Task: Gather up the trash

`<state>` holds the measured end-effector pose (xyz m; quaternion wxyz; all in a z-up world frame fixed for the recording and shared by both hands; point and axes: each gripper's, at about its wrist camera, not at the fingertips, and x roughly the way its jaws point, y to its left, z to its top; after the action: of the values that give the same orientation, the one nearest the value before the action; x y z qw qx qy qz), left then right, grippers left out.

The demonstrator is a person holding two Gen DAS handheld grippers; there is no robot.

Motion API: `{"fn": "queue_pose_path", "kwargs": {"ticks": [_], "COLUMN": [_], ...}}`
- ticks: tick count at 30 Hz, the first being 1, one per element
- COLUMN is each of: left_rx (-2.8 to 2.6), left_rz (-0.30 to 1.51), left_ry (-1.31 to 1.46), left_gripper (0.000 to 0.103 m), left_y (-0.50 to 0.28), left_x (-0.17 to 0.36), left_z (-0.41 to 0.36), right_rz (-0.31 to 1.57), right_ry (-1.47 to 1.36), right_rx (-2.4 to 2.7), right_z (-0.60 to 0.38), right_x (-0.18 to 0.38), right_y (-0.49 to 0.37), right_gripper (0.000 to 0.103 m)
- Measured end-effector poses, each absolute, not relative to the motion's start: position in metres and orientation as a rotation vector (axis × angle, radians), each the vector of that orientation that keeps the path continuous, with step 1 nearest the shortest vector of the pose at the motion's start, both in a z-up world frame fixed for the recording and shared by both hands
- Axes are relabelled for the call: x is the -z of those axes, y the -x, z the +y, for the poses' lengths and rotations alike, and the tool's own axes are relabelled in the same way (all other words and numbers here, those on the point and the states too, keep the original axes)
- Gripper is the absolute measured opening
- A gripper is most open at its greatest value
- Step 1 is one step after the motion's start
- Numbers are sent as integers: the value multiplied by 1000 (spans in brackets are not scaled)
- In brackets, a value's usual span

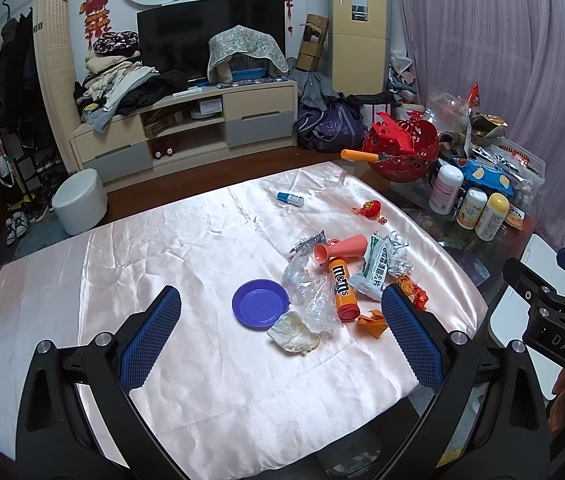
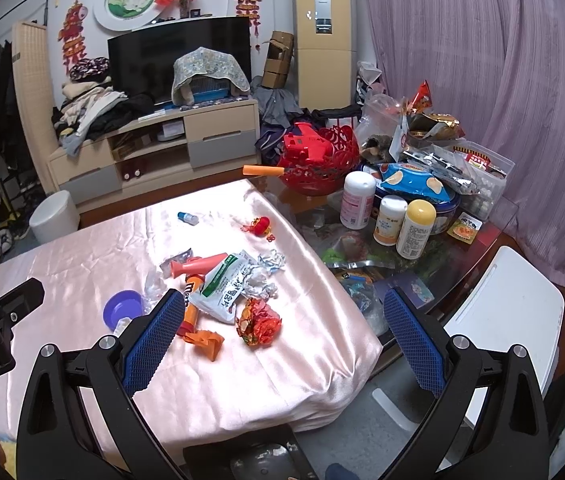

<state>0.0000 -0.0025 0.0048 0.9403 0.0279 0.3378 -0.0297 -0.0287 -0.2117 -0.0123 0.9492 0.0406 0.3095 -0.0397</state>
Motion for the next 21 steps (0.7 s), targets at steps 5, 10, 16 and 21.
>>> {"fn": "queue_pose_path", "kwargs": {"ticks": [5, 10, 16, 21], "left_rx": [61, 62, 70, 73], "left_rz": [690, 686, 683, 685], "left_ry": [-56, -56, -54, -55], "left_gripper": [95, 95, 95, 95], "left_y": [0, 1, 3, 2], "left_x": [-5, -8, -13, -13], "left_z": [-2, -4, -5, -7], "right_rz": [629, 625, 627, 627], "right_ry": [-83, -90, -88, -88], "right_rx": [83, 89, 87, 87], "right_z": [-211, -214, -214, -214], "right_x": [13, 9, 9, 10], "right_y": [28, 32, 32, 31], "right_gripper": [100, 100, 100, 100]}}
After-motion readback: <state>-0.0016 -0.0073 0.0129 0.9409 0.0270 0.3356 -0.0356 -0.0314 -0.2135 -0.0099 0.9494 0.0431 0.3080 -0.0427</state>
